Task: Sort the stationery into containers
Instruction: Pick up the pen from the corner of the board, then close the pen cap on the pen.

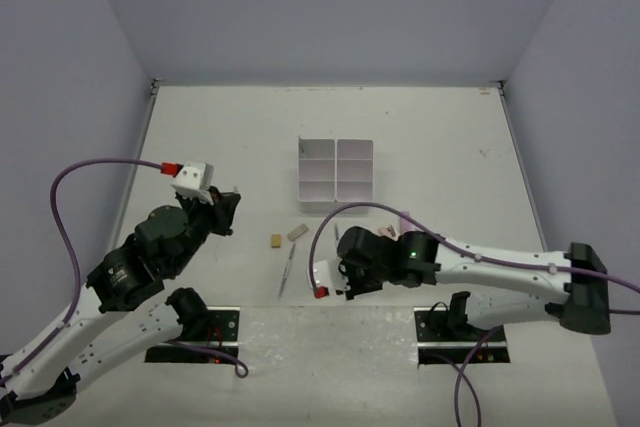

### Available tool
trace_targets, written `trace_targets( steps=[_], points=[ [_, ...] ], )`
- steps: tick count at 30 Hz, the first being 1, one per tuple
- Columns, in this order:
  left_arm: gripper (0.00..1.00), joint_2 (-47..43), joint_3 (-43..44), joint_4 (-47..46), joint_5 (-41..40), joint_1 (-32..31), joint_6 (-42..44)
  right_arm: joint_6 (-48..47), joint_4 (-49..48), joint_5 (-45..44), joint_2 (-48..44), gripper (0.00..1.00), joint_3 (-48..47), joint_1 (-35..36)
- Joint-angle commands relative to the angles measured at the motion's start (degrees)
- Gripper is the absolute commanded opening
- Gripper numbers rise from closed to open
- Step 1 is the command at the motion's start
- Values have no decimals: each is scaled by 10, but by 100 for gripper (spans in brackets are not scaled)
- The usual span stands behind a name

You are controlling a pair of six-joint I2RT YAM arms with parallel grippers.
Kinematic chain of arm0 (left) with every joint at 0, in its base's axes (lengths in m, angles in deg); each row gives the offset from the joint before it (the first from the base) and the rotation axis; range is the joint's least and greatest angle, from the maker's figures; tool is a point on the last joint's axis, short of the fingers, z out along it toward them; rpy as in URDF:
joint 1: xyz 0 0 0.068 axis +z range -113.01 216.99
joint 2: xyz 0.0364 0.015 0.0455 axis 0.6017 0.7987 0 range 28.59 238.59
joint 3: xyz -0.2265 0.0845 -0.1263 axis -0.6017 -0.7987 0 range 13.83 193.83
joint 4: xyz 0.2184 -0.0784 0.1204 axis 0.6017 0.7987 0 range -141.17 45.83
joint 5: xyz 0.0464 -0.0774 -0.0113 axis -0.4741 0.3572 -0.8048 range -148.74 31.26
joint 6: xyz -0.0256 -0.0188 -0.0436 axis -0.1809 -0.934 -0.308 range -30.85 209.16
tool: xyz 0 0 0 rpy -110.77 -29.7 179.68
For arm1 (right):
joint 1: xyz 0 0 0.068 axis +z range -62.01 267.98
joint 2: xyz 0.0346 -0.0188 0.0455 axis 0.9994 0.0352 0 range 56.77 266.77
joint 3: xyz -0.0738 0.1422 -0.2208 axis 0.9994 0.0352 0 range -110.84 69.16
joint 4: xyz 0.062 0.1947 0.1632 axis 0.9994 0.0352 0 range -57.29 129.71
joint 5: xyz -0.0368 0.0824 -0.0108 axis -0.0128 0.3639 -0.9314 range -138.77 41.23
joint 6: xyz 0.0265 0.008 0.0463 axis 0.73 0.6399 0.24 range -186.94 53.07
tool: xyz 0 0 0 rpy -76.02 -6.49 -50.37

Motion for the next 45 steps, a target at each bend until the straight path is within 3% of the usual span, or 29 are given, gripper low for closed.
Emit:
trace_targets(
  steps=[1,7,11,19,22,29,45],
  points=[
    [0,-14,17,-51,65,1,-27,160,-32,9,-105,0,-57,2],
    [0,-53,-40,-248,245,1,-55,373,-164,137,-191,0,-61,-1],
    [0,-47,-84,-383,291,1,-86,587,-312,28,-255,0,7,-4],
    [0,6,-119,-547,345,2,-145,704,-476,64,-268,0,51,-5],
    [0,19,-115,-561,349,1,-163,706,-498,61,-236,0,49,-7],
    [0,53,-66,-497,364,2,-186,696,-498,14,-205,0,41,-8],
    [0,67,23,-311,359,2,-188,650,-357,-90,-154,0,-54,-9]
  ],
)
